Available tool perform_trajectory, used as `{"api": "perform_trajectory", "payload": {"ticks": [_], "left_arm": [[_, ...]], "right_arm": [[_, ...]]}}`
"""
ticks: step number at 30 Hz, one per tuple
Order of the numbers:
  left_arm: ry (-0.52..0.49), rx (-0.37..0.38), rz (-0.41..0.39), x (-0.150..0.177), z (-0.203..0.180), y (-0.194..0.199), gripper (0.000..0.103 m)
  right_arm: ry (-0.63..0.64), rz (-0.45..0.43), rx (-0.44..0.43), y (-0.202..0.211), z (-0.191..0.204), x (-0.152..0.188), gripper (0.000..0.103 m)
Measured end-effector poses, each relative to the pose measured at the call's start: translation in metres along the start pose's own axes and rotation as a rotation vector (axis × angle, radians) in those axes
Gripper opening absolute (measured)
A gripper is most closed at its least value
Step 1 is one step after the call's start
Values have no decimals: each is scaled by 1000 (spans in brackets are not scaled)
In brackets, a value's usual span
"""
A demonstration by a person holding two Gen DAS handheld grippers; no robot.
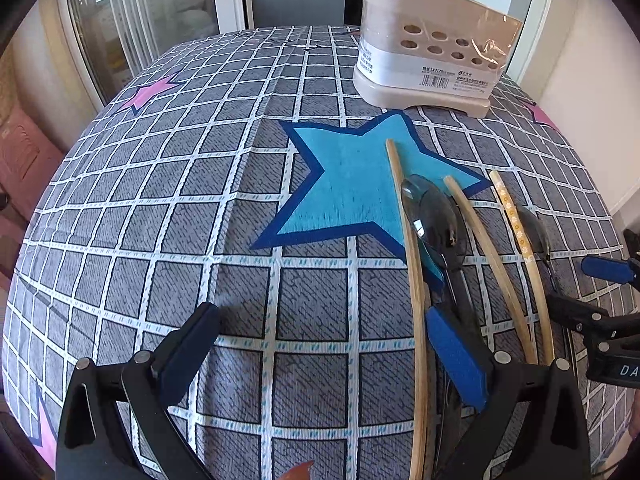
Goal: Organize utensils
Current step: 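Return both open tools over the remaining utensils on the star mat, then grasp a wooden chopstick with the left tool while the right tool grasps a dark spoon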
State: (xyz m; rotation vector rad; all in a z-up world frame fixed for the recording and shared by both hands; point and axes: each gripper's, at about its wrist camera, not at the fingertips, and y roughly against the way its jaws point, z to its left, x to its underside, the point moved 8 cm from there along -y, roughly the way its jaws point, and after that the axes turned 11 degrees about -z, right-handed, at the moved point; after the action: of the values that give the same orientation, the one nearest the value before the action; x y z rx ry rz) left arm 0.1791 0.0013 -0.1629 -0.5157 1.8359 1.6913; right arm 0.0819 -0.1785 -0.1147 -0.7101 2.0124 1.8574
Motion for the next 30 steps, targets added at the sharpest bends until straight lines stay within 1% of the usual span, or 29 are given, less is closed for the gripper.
{"api": "perform_trajectory", "payload": {"ticks": [2,6,8,12,13,14,15,16,17,18,19,21,24,27,28,29,30], "left_arm": [[-11,-1,5,-3,-1,-3,103],[-22,3,29,-12,-4,-11,103],[-29,0,38,-16,-6,-15,103],[-87,2,63,-24,-15,-19,103],[-112,5,70,-25,-19,-20,103],[-127,22,76,-27,-22,-19,103],[-138,48,91,-28,-27,-19,103],[-142,62,102,-29,-28,-19,103],[-143,80,117,-30,-31,-20,101],[-147,91,128,-31,-33,-20,100],[-159,92,138,-32,-36,-20,99],[-173,101,154,-32,-41,-21,96],[-191,113,180,-34,-48,-22,89],[-218,134,203,-35,-55,-21,78],[-225,142,208,-35,-58,-20,71],[-235,151,210,-35,-61,-19,56],[-242,157,212,-36,-63,-18,45]], "right_arm": [[3,12,-1,-1,0,-5,75],[22,52,-13,-3,4,-10,67],[27,71,-18,-4,6,-11,61],[50,107,-31,-5,13,-12,51],[56,113,-34,-6,15,-13,47],[64,118,-40,-6,17,-13,43],[74,123,-46,-5,19,-14,40],[81,127,-49,-7,24,-16,35],[90,136,-52,-8,28,-17,28],[96,138,-58,-8,30,-18,24],[99,139,-62,-9,33,-18,14],[96,139,-75,-10,35,-19,14],[84,128,-108,-10,33,-18,13],[63,108,-144,-6,26,-14,12],[55,103,-153,-5,24,-12,12],[47,97,-160,-4,21,-12,12],[38,93,-167,-3,19,-12,12]]}}
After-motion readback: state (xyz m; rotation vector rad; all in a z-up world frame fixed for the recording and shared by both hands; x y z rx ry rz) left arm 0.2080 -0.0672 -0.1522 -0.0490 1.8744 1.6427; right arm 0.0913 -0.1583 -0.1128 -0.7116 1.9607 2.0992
